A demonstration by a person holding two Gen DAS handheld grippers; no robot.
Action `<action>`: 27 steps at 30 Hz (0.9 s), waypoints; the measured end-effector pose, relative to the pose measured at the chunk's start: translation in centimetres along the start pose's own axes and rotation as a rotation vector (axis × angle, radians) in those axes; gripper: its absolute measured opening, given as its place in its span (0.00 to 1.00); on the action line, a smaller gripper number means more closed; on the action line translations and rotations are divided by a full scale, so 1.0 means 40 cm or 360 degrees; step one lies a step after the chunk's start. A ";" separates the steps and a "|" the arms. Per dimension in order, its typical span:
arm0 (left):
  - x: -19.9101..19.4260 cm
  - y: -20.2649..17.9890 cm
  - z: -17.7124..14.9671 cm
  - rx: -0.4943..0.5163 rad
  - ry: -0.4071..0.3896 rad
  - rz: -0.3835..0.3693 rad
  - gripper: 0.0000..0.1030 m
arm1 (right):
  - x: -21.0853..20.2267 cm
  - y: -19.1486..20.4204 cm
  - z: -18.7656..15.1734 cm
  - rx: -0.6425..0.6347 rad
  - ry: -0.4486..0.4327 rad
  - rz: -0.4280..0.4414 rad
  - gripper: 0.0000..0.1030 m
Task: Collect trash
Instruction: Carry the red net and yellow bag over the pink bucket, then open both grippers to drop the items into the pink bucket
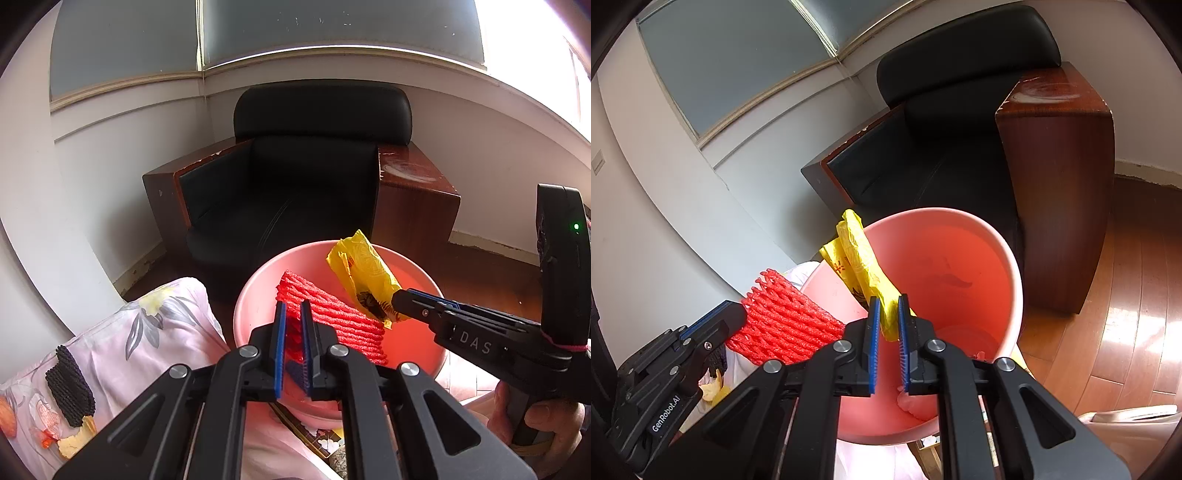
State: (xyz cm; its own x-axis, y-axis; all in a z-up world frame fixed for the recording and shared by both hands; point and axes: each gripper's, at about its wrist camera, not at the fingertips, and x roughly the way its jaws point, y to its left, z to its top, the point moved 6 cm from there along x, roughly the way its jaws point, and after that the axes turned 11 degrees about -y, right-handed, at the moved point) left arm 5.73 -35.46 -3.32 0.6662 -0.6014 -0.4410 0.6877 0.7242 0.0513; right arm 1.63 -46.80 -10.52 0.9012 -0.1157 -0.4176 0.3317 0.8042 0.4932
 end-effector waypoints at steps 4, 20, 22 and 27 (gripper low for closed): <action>0.001 -0.005 0.002 0.0020 -0.0010 0.0021 0.08 | -0.001 0.002 -0.002 -0.0008 0.0014 -0.0024 0.10; -0.072 0.002 0.025 0.0021 -0.0080 0.0048 0.39 | -0.040 0.010 0.004 0.0023 0.0006 0.0013 0.26; -0.089 0.007 0.027 0.0011 -0.0090 0.0053 0.40 | -0.051 0.020 0.004 0.0012 -0.0001 0.0024 0.26; -0.134 0.022 0.024 -0.0007 -0.0107 0.0068 0.41 | -0.083 0.047 -0.003 -0.0006 -0.0011 0.0056 0.26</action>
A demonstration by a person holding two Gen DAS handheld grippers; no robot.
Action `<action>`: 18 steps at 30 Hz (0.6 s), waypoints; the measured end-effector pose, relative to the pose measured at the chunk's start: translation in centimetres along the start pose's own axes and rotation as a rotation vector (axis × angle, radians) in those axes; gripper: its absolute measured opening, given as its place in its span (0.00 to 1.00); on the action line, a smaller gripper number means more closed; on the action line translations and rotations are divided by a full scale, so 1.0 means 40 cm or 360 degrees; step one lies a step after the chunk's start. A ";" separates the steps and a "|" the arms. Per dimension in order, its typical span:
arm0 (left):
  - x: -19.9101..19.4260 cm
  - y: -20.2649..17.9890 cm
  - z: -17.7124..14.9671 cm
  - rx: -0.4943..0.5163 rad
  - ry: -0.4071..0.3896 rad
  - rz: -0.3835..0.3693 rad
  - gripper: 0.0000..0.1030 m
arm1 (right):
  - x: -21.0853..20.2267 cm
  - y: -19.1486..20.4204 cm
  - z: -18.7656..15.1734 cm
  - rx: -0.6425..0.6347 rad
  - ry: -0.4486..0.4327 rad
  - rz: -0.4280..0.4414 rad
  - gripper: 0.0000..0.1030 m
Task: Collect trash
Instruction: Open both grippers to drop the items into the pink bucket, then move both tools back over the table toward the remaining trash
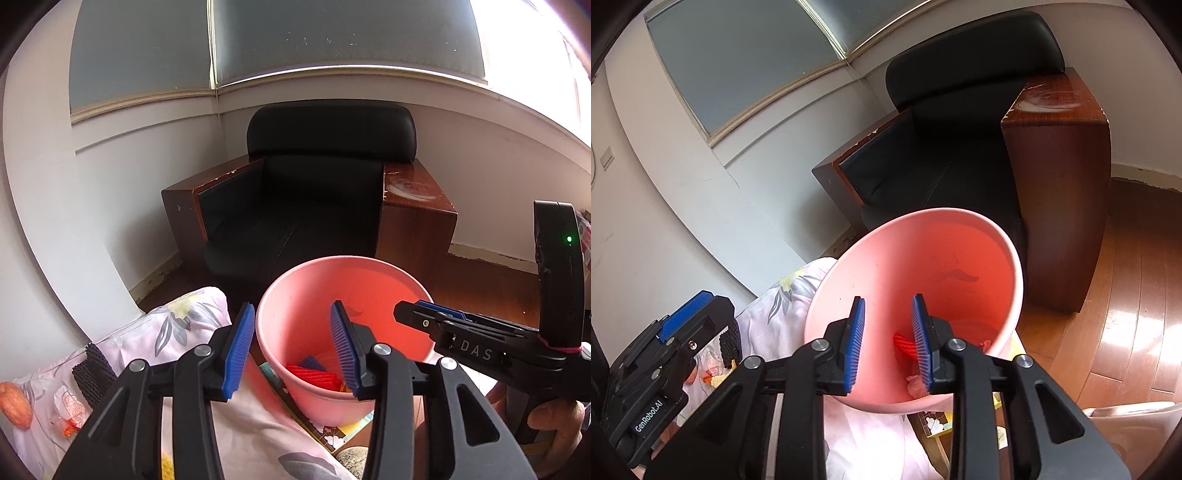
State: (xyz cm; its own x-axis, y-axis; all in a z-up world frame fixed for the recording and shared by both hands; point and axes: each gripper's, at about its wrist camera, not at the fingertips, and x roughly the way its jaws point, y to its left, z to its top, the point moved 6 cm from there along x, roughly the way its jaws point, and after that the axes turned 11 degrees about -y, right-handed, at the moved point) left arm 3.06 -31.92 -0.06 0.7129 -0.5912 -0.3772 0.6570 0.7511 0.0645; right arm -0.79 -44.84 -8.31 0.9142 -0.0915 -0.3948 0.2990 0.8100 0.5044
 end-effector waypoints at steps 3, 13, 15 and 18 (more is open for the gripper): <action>-0.029 0.012 -0.003 -0.0022 -0.0006 0.0008 0.42 | -0.017 0.026 -0.014 -0.0023 0.0005 0.0029 0.26; -0.140 0.085 -0.026 -0.0089 -0.0029 0.0087 0.42 | -0.054 0.157 -0.106 -0.0085 0.0116 0.0207 0.26; -0.164 0.107 -0.032 -0.0104 -0.0035 0.0113 0.42 | -0.064 0.192 -0.127 -0.0122 0.0136 0.0242 0.26; -0.197 0.142 -0.043 -0.0122 -0.0044 0.0155 0.42 | -0.079 0.234 -0.149 -0.0152 0.0156 0.0288 0.26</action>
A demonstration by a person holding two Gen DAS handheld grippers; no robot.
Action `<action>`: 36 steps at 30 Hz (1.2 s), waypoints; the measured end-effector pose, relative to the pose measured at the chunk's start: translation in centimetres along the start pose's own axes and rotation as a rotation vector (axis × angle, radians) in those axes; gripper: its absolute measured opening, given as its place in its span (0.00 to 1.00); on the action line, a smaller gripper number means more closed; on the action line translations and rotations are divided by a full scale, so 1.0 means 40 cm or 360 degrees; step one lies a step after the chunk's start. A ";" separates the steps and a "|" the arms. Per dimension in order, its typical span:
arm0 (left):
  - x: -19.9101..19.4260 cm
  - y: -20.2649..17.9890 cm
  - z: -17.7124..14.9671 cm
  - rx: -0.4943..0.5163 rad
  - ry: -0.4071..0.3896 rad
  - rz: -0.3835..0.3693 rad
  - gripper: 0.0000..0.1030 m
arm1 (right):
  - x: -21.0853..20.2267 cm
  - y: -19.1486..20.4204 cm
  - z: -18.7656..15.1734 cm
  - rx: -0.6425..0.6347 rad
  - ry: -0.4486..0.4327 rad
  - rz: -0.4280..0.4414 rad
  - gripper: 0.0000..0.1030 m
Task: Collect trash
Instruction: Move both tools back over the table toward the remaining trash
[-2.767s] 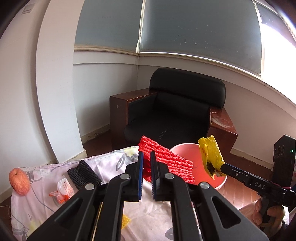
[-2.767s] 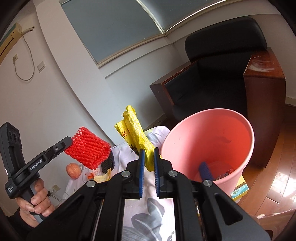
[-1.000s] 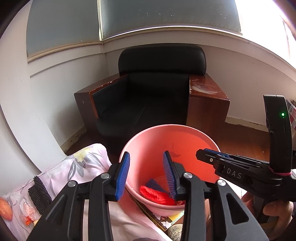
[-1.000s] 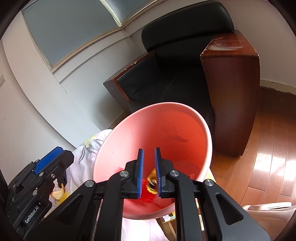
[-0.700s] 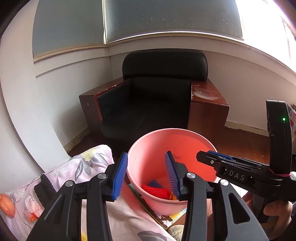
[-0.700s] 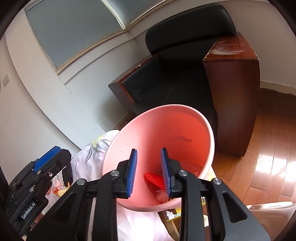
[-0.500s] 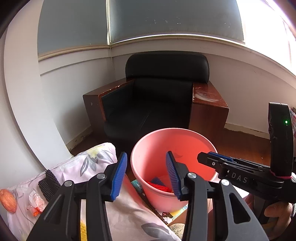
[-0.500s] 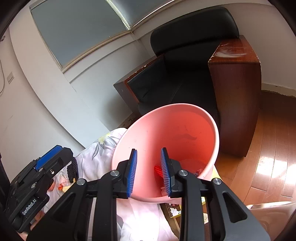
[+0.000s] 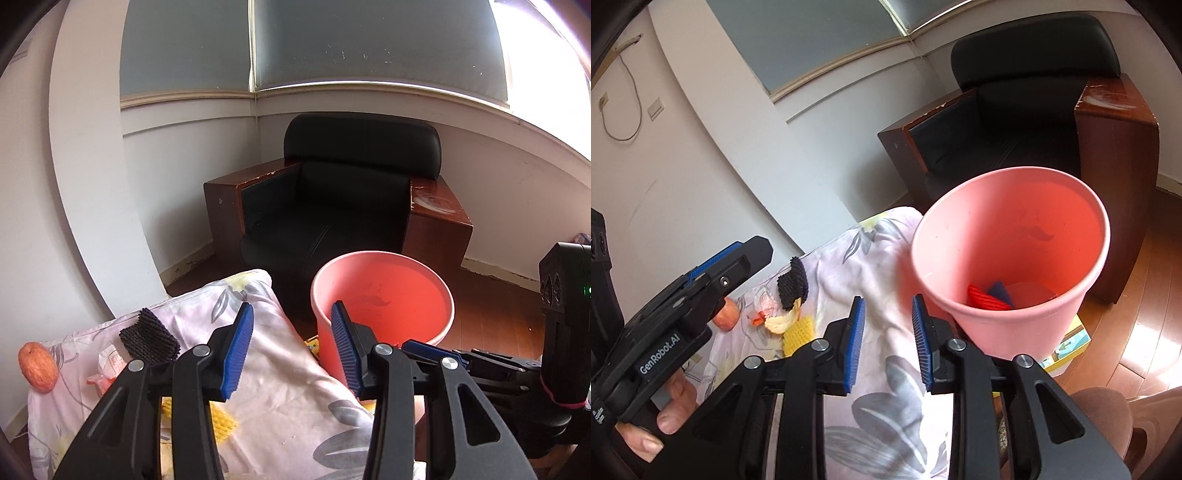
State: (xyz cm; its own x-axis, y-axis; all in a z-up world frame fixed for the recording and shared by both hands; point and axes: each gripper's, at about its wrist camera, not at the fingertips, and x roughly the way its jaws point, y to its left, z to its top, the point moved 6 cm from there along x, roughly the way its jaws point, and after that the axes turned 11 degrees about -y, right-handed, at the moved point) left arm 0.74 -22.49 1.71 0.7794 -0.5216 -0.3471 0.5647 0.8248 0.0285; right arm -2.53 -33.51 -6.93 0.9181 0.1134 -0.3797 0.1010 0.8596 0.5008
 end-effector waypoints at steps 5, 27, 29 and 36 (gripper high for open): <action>-0.048 0.064 -0.025 -0.0053 0.0009 0.0060 0.42 | -0.011 0.062 -0.027 -0.0042 0.0018 0.0046 0.26; -0.178 0.190 -0.180 -0.0279 0.0114 0.0192 0.42 | -0.032 0.213 -0.130 -0.0257 0.0095 0.0052 0.26; -0.184 0.200 -0.184 -0.0293 0.0115 0.0200 0.42 | -0.032 0.229 -0.133 -0.0266 0.0105 0.0104 0.26; -0.198 0.233 -0.204 -0.0348 0.0138 0.0231 0.42 | -0.048 0.267 -0.128 -0.0297 0.0063 0.0210 0.26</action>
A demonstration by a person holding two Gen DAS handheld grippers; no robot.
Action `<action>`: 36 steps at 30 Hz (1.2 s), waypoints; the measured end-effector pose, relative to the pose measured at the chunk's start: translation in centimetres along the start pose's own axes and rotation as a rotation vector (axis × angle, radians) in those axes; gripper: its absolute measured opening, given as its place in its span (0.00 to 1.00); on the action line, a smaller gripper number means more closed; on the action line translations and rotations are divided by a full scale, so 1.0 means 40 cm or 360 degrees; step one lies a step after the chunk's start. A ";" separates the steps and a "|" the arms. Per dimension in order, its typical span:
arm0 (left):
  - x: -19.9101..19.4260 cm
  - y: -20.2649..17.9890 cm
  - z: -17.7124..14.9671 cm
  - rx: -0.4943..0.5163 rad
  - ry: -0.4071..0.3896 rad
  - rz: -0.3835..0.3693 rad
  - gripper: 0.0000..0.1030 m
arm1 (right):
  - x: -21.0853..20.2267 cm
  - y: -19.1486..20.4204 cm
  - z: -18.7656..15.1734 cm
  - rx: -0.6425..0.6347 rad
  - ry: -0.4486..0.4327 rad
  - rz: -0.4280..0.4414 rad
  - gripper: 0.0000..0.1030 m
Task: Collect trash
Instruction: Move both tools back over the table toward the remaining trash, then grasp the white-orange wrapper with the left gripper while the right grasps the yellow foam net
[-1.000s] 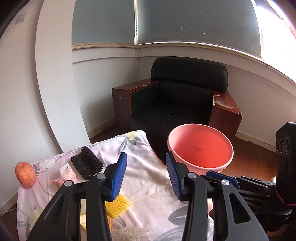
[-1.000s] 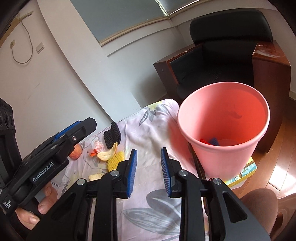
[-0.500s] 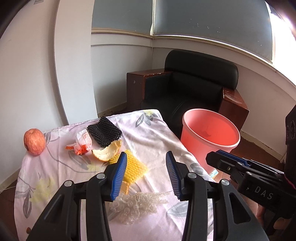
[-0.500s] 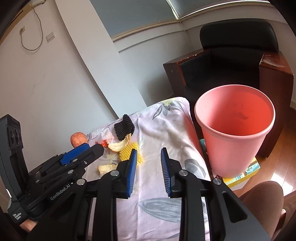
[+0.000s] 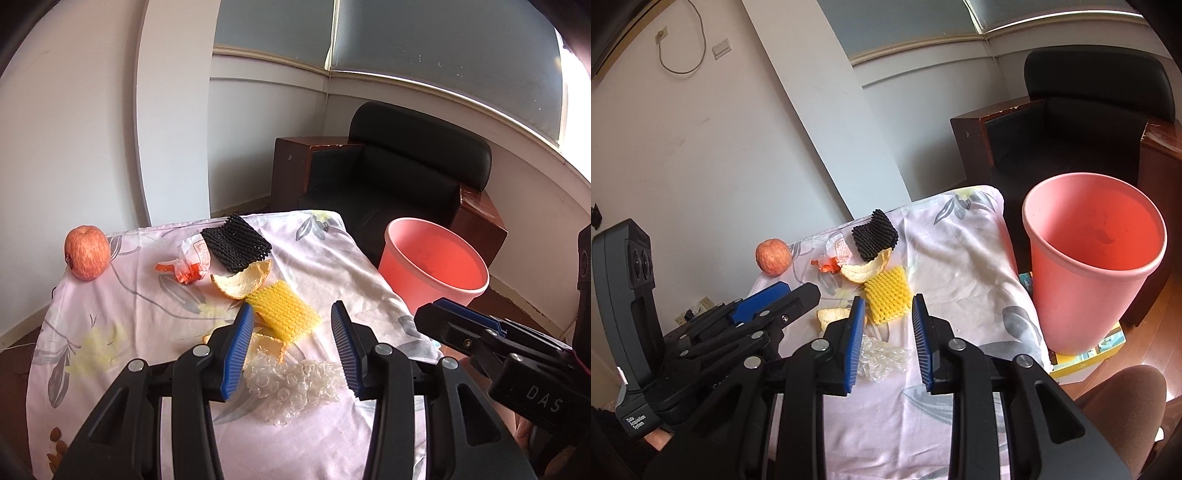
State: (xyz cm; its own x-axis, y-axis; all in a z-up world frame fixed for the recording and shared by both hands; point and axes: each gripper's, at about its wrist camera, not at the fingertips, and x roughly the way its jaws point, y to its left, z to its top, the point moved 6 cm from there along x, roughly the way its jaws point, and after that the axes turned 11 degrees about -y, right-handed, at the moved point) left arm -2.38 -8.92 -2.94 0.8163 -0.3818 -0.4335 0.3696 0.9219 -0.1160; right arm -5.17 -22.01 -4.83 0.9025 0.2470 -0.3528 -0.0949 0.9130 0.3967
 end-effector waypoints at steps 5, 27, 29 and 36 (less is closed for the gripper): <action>0.001 0.021 -0.007 -0.0049 0.0015 0.0015 0.42 | 0.011 0.012 -0.005 -0.0020 0.0031 0.0029 0.26; 0.059 0.205 -0.032 -0.0131 0.0108 0.0190 0.50 | 0.158 -0.003 -0.083 0.0082 0.0376 0.0075 0.26; 0.079 0.237 -0.017 -0.0143 0.0099 0.0207 0.50 | 0.171 -0.006 -0.092 0.0093 0.0414 0.0078 0.26; 0.210 0.302 0.033 -0.0160 0.0101 0.0230 0.44 | 0.204 -0.020 -0.109 0.0129 0.0489 0.0073 0.26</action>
State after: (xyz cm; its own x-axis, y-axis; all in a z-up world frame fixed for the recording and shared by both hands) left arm 9.52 -1.08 -6.78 0.8268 -0.2430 -0.5073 0.2019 0.9700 -0.1357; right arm 0.45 -19.31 -11.75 0.7278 0.3849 -0.5676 -0.0874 0.8729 0.4800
